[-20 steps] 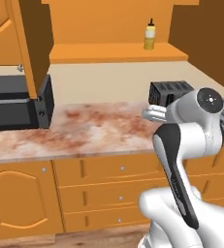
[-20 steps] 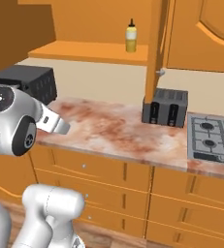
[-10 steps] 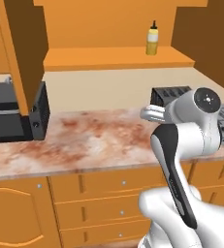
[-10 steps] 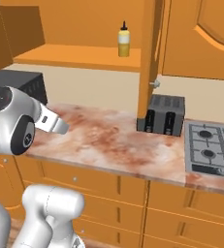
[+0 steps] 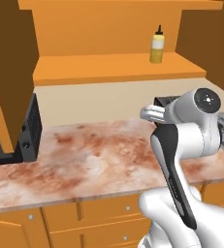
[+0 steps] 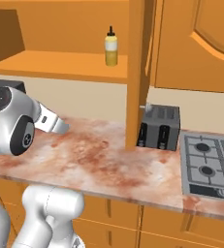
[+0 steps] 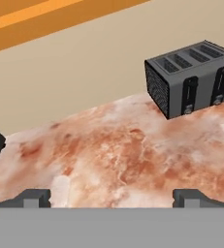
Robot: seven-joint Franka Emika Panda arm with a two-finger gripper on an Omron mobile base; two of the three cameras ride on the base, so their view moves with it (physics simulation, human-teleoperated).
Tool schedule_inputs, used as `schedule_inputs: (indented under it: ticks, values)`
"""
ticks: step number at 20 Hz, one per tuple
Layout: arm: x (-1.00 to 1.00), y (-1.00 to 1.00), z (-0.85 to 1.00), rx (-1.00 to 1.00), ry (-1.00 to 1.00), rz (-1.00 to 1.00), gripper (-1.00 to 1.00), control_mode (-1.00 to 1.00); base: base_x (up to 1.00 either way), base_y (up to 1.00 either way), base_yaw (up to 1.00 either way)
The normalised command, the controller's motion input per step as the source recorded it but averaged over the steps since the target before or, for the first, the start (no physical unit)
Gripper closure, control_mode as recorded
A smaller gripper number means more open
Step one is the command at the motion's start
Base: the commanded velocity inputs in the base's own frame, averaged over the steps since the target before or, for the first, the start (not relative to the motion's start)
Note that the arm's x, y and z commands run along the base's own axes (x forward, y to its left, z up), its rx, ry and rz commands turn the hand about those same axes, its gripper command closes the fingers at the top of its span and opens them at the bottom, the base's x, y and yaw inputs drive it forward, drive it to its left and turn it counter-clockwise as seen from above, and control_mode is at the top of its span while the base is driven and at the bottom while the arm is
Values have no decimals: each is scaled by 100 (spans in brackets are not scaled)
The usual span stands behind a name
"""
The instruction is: Move the mayonnaise and mustard from the cabinet to the dining counter.
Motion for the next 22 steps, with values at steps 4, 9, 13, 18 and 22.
schedule_inputs:
  ticks: [4,9,13,18,22]
  values:
    - [0,0,0,0,0,0,-100,100,54,6,-11]
    - [0,0,0,0,0,0,-100,100,49,12,-9]
    - [0,0,0,0,0,0,-100,100,52,10,-6]
    - [0,0,0,0,0,0,-100,100,16,0,-2]
    - [0,0,0,0,0,0,-100,100,0,0,0]
